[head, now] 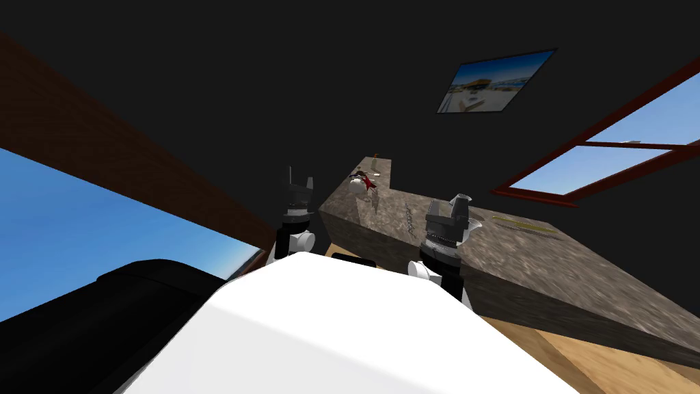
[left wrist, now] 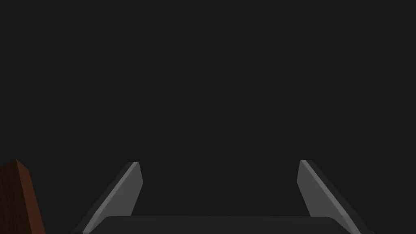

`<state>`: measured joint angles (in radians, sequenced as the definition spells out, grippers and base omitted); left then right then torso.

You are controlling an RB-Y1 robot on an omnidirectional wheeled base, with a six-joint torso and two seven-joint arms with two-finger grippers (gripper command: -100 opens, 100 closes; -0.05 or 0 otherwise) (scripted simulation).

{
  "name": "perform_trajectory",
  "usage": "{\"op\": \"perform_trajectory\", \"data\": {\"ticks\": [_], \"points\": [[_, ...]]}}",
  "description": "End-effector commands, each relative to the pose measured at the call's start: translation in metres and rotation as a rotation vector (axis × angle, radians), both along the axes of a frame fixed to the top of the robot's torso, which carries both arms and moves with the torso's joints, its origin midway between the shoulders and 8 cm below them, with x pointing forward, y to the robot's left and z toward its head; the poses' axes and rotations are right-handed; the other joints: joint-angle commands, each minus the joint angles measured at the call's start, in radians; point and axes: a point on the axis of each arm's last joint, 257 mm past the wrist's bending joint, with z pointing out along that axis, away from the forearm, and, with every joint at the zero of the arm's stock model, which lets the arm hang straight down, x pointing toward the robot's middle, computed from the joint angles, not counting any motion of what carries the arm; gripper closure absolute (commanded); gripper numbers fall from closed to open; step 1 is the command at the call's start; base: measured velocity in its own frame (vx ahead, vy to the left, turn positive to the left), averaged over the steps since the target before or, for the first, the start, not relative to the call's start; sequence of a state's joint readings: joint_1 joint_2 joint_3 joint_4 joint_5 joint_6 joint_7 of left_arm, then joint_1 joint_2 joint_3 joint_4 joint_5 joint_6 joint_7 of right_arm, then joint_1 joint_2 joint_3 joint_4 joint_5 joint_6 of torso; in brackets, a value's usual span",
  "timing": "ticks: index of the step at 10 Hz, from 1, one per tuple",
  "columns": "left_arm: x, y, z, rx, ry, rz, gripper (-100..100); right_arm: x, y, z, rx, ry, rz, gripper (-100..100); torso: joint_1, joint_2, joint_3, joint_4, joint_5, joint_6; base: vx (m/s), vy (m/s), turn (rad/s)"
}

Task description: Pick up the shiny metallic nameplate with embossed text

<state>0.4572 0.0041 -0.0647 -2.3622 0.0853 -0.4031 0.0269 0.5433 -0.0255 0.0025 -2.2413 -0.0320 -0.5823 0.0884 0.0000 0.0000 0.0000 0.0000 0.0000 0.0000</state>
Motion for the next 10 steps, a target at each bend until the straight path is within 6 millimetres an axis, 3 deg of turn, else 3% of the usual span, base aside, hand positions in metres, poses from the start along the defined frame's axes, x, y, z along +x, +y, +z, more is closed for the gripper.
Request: {"op": "perform_trajectory", "data": {"ticks": [1,10], "points": [[0.000,0.000,0.000,0.000,0.000,0.000,0,0.005,0.003,-0.006,-0.017,0.024,0.029,-100,0.000,0.000,0.000,0.000,0.000,0.000,-0.026,0.015,0.045],[0.000,0.000,0.000,0.000,0.000,0.000,0,0.033,0.015,-0.050,-0.095,0.185,0.164,-100,0.001,0.003,0.002,0.001,0.000,0.000,-0.060,0.017,0.045]]}}
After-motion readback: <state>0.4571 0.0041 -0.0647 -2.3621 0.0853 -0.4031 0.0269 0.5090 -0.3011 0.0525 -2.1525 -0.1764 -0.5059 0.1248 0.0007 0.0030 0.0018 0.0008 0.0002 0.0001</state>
